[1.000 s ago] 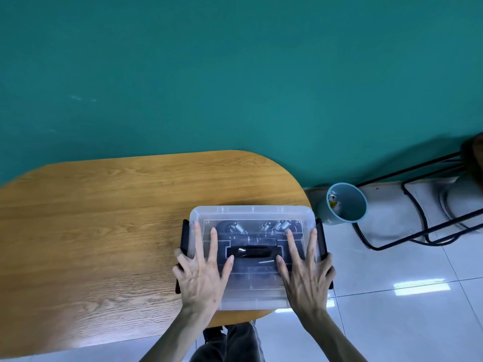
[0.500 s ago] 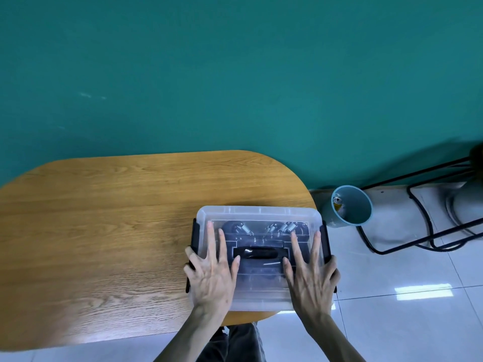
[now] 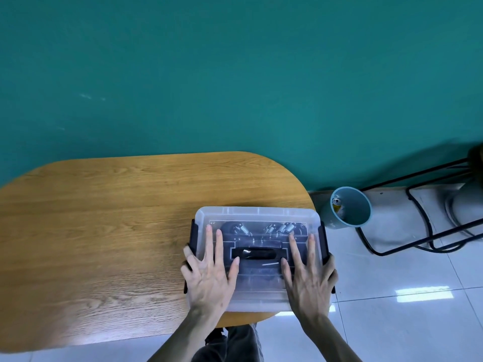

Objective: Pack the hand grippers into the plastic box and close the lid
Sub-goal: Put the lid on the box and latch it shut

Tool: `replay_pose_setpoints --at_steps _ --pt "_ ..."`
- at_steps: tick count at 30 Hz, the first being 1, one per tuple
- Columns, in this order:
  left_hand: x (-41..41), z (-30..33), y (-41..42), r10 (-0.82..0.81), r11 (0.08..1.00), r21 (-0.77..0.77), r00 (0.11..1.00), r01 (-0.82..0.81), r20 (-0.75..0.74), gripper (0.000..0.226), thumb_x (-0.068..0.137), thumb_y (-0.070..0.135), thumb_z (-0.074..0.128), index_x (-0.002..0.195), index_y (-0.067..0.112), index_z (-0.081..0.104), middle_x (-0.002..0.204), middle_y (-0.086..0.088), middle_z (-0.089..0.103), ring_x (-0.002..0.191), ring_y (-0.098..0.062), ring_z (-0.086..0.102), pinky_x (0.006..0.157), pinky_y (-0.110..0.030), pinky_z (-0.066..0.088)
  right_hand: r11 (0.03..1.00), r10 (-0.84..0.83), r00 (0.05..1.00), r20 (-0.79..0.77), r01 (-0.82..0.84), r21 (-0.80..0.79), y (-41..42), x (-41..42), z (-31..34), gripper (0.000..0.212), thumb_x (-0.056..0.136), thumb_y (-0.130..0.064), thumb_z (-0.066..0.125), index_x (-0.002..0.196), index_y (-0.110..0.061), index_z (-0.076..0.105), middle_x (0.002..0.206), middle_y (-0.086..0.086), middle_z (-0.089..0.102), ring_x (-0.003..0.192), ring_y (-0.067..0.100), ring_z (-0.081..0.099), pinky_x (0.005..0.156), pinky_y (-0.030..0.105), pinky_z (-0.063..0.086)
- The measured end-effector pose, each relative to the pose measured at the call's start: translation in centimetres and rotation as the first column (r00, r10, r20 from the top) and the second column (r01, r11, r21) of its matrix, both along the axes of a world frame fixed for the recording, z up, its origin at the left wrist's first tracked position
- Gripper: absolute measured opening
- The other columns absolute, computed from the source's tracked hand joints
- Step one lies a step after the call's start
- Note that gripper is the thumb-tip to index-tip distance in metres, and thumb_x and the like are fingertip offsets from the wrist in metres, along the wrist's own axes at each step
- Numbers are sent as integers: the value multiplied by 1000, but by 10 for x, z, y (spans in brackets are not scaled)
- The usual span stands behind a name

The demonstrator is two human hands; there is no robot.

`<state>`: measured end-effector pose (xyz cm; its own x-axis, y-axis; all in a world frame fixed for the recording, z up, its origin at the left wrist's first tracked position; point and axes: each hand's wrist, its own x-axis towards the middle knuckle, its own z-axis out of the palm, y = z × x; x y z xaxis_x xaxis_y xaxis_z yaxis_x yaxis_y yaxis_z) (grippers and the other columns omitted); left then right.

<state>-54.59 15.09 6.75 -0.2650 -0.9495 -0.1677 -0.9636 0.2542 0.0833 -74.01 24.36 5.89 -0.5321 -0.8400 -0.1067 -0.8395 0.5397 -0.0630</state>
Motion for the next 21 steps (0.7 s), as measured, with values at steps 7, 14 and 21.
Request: replay_pose_setpoints --at_steps 7,14,21 --pt "1 -1 -1 -6 998 58 1000 6 -5 80 96 68 20 159 21 6 167 4 -11 139 -57 17 70 -41 43 1000 5 1000 9 -5 -1 -1 0 2 68 96 -59 33 158 -37 14 168 8 5 125 56 34 88 59 43" --pt "11 4 -1 -50 978 195 994 68 -93 82 95 74 13 156 27 -16 162 8 -30 144 -49 -25 113 -59 25 998 52 999 -5 -52 27 5 0 10 68 97 -57 28 158 -29 17 167 14 7 132 60 28 94 63 42" --pt "24 4 -2 -102 962 247 992 117 -72 80 94 74 9 153 30 -22 158 3 -38 141 -43 -36 120 -57 10 994 75 997 7 -75 74 8 1 19 66 98 -55 30 156 -25 28 163 18 22 124 60 37 85 61 48"
